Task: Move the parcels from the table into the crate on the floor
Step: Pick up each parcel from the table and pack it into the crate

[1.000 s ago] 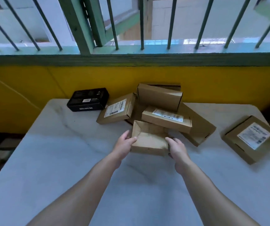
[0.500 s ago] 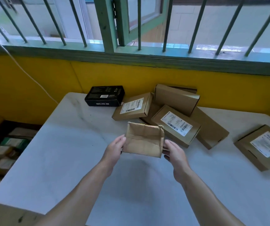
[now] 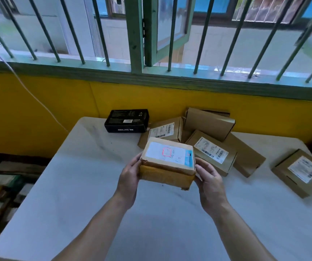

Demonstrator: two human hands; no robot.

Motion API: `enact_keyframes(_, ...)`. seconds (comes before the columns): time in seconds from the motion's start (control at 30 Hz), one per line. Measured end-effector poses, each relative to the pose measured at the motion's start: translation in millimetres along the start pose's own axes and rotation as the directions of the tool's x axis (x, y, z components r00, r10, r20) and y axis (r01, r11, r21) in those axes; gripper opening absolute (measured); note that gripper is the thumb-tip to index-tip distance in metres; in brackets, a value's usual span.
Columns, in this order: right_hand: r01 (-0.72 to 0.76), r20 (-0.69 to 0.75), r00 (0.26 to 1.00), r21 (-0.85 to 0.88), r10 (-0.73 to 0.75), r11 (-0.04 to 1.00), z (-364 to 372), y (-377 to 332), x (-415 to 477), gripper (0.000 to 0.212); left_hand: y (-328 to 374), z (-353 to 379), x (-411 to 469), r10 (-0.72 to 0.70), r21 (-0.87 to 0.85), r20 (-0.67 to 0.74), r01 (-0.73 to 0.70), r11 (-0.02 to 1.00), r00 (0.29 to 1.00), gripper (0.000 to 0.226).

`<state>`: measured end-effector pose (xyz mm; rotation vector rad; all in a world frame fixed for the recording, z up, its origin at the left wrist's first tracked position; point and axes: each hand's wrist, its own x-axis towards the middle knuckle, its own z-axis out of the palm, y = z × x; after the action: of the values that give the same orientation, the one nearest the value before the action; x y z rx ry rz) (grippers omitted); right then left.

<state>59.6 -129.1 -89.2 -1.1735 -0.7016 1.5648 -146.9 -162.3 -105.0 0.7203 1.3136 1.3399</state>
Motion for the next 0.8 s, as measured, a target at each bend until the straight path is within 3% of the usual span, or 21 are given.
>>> enact_keyframes(0.23, 0.235, 0.013, 0.972, 0.005, -0.235, 0.972, 32, -2, -23, 0.027, 27, -29, -16, 0.117, -0.247, 0.148, -0.078, 0.966, 0.982, 0.041)
enact_keyframes(0.37, 0.336, 0.016, 0.941, 0.063, -0.337, 0.940, 46, -7, -36, 0.033, 43, -36, -27, 0.240, -0.293, 0.207, -0.173, 0.940, 0.948, 0.047)
enact_keyframes(0.6, 0.490, 0.121, 0.851, 0.163, -0.510, 0.856, 62, -32, -54, 0.037, 68, -33, -48, 0.377, -0.381, 0.146, -0.300, 0.875, 0.915, 0.047)
enact_keyframes(0.8, 0.476, 0.188, 0.840, 0.197, -0.509, 0.857, 60, -38, -56, 0.039, 69, -27, -62, 0.413, -0.378, 0.082, -0.356, 0.855, 0.907, 0.046)
